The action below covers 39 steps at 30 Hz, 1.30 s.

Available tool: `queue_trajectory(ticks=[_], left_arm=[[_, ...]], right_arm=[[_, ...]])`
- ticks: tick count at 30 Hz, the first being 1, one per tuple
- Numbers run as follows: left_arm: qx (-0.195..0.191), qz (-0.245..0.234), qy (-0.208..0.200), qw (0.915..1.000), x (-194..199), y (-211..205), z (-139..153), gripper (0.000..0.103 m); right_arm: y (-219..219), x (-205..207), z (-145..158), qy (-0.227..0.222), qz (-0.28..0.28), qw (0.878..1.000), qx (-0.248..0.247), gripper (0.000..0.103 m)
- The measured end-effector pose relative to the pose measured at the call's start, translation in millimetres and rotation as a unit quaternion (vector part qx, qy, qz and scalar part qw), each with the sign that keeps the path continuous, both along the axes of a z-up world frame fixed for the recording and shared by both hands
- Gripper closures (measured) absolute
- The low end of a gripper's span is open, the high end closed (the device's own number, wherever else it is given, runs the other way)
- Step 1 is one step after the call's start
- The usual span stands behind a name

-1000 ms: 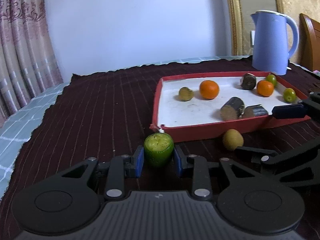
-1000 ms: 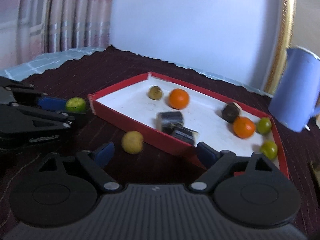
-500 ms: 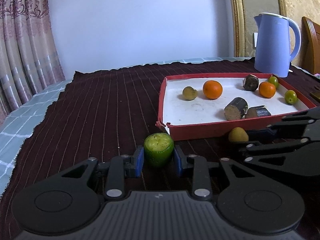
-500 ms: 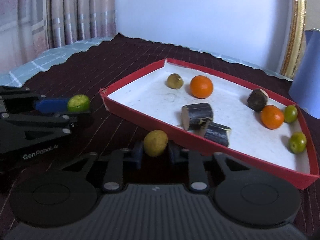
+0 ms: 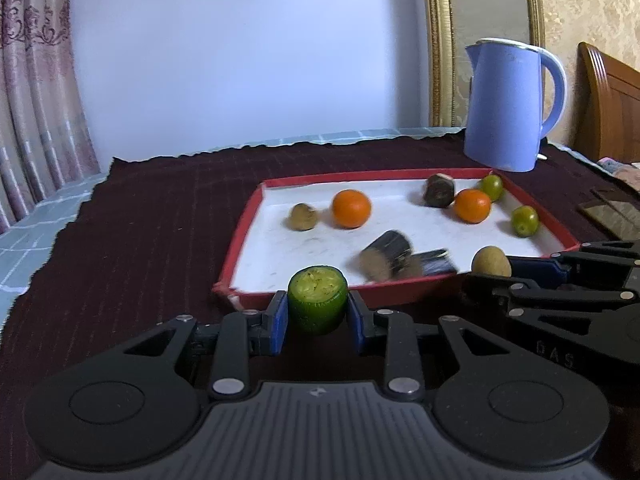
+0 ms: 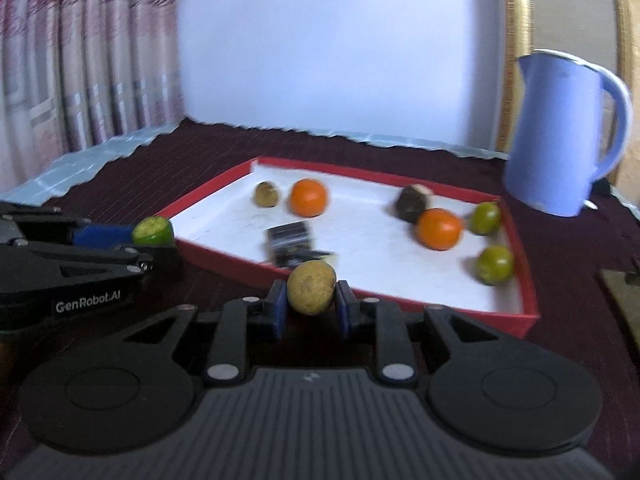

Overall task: Organize fruits
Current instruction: 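Carry the lime and the yellow fruit over the tray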

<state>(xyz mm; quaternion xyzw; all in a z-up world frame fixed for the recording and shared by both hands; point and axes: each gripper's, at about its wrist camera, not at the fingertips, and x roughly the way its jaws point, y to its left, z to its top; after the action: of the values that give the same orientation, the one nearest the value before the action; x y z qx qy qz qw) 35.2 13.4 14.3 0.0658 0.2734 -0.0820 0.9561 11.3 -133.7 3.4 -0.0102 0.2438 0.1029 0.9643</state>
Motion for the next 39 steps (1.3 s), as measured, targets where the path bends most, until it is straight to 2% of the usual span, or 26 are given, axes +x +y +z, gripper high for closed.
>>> queue_trajectory(ticks=[8,12,39], left_arm=[[-0.007,0.015,0.017,0.9997,20,-18,-1,0.072],[0.010,0.030,0.017,0.9993,33,-25,-3,0.072],[0.056,0.054,0.034,0.9964,109,-51,-2,0.072]], right_arm=[[-23,4,8,-0.018,-0.034,0.999,0.021,0.079],[-28,11,10,-0.021,-0.045,0.999,0.022,0.079],[-37,72,23,-0.019,-0.070,0.997,-0.006,0.079]])
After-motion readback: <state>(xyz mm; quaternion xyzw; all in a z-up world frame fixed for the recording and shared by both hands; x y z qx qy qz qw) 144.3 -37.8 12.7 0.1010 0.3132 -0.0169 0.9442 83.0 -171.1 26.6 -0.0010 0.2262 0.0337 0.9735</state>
